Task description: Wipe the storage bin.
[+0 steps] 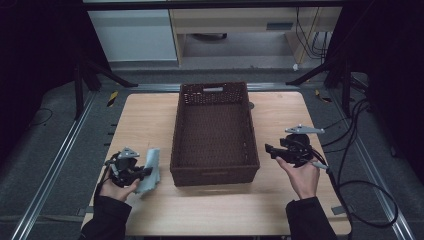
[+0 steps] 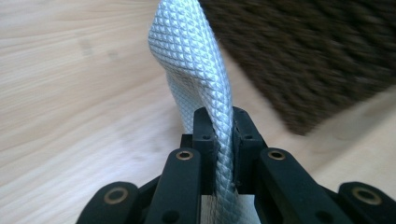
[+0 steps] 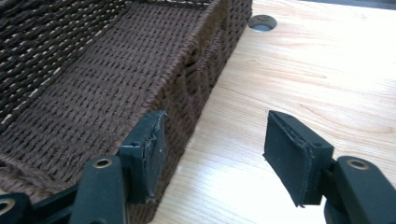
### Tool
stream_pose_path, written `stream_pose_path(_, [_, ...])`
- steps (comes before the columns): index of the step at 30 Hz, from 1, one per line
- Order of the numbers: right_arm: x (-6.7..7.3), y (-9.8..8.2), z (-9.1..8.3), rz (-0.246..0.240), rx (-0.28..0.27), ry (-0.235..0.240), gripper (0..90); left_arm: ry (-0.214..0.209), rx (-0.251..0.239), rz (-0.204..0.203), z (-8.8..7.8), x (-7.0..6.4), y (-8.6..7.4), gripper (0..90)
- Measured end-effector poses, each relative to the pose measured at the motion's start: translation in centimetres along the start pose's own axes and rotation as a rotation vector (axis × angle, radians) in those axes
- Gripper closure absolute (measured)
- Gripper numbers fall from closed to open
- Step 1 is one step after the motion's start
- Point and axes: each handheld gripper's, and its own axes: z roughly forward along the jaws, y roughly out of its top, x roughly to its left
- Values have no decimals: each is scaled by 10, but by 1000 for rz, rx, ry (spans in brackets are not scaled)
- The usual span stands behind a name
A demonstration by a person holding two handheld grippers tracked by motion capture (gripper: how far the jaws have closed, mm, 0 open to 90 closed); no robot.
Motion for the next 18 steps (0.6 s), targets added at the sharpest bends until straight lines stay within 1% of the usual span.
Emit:
stream_pose_path(3, [-2,0,0,1,0,-5,387,61,-8,-33,-2,16,1,820])
stream_pose_path(4, [-2,0,1,-1,3,-6,387,93,-1,-53,-2,26,1,817])
stream_pose_path(5, [-2,0,1,-1,3,-6,387,93,-1,-53,-2,26,1,817])
stream_pose_path(6, [-3,0,2,2,2,-4,386,105,1,-64,-1,30,0,817])
stream_pose_path(7, [-4,-1,2,7,1,-5,386,122,10,-82,1,38,-1,817])
stream_pose_path(8, [-4,-1,2,7,1,-5,386,122,10,-82,1,38,-1,818])
stream_pose_path(9, [-5,-1,3,11,1,-4,387,136,26,-94,5,45,-2,817])
stream_pose_path(11, [-6,-1,3,14,-2,-3,387,142,39,-104,9,49,-4,817])
stream_pose_path(17, [-7,0,2,15,-11,1,391,158,64,-105,18,54,-7,809])
stream_pose_path(18, [-7,0,2,13,-11,0,392,159,69,-100,19,55,-7,807])
